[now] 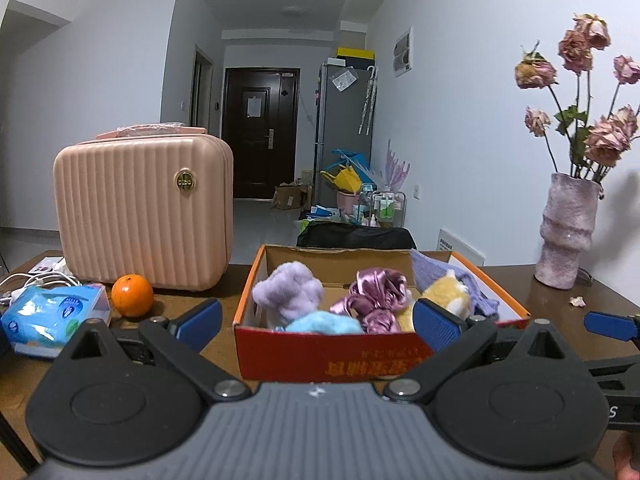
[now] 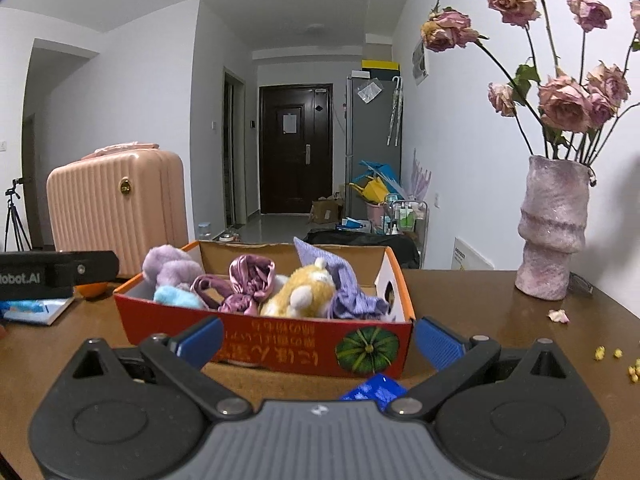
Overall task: Organize soft objects
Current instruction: 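Withdraw both tools upward from the box back over the table, then lower the left gripper onto the clear plastic bag and close it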
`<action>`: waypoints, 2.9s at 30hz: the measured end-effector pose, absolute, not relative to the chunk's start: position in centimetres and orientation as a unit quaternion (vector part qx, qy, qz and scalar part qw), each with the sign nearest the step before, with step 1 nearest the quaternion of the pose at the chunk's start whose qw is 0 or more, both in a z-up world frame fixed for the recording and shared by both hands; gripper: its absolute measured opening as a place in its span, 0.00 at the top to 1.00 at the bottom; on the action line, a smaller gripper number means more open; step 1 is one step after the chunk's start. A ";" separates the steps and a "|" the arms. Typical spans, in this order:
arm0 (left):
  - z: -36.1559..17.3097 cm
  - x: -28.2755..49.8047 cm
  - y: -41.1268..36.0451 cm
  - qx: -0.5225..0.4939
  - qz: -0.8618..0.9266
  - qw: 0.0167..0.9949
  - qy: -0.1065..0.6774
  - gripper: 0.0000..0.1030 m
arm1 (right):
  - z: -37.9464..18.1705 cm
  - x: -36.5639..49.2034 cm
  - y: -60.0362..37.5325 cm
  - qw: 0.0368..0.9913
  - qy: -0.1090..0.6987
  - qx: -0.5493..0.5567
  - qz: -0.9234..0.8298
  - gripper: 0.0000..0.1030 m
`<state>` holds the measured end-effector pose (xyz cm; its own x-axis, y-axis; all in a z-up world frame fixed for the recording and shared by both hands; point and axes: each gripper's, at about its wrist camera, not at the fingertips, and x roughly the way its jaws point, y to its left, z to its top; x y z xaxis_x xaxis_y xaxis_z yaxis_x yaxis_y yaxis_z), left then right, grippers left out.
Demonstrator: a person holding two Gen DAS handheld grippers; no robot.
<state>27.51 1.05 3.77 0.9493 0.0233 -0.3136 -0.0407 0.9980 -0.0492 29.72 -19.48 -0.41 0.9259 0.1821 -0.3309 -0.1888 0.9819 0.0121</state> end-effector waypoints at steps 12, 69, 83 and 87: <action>2.8 22.9 0.3 -0.027 0.020 0.984 0.174 0.00 | -1.6 25.0 -20.8 0.979 0.177 -0.016 0.097 0.00; -3.7 29.2 1.1 -0.030 0.015 0.956 0.290 0.58 | -5.0 25.2 -24.9 0.973 0.222 0.052 0.030 0.00; -1.7 25.3 3.0 -0.044 0.026 0.970 0.239 0.58 | -5.1 24.7 -24.7 0.972 0.228 0.044 0.041 0.00; -1.0 23.6 3.5 -0.042 0.027 0.973 0.224 0.58 | -5.0 24.8 -24.7 0.971 0.233 0.042 0.038 0.00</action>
